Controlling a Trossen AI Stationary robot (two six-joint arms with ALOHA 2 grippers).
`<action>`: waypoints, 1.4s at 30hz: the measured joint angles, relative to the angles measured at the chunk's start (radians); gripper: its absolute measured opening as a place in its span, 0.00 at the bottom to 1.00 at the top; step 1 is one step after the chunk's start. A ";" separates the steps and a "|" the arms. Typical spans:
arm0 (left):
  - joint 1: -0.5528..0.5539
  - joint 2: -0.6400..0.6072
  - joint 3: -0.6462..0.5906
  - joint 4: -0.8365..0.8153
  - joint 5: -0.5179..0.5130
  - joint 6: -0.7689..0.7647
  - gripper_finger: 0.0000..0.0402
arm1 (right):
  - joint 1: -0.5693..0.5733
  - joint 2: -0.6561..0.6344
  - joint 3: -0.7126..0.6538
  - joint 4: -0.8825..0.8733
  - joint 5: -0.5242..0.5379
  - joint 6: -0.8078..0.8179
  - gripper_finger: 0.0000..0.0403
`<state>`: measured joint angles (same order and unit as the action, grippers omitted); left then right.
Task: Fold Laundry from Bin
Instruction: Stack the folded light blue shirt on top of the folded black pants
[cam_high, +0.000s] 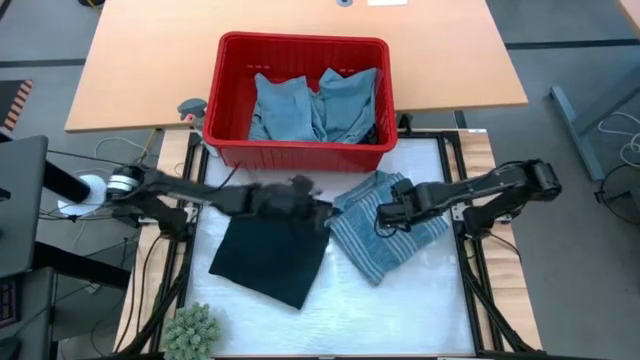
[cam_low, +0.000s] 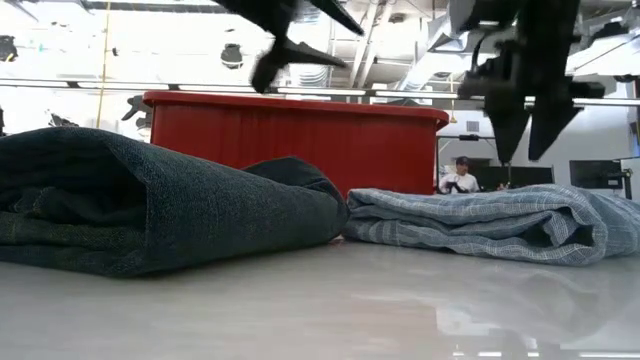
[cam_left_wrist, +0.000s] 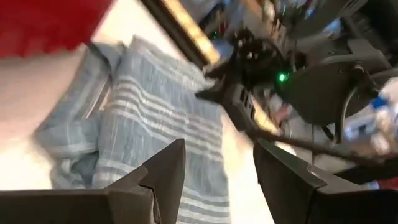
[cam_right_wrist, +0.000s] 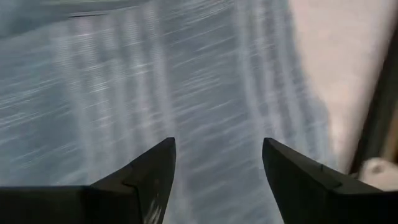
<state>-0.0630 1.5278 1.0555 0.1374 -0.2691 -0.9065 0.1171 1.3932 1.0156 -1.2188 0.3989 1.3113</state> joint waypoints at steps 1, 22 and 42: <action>0.033 0.031 0.035 -0.021 0.073 0.006 0.44 | -0.018 0.005 -0.009 -0.018 0.024 -0.024 0.66; 0.016 0.166 0.266 -0.152 0.390 0.042 0.44 | -0.701 -0.015 -0.317 0.305 -0.212 -0.761 0.66; -0.168 0.179 0.105 -0.156 0.096 -0.317 0.44 | -0.437 -0.016 -0.435 0.329 -0.491 -0.199 0.66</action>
<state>-0.2310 1.7072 1.1605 -0.0190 -0.1726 -1.2233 -0.3202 1.3771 0.5804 -0.8896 -0.0921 1.1120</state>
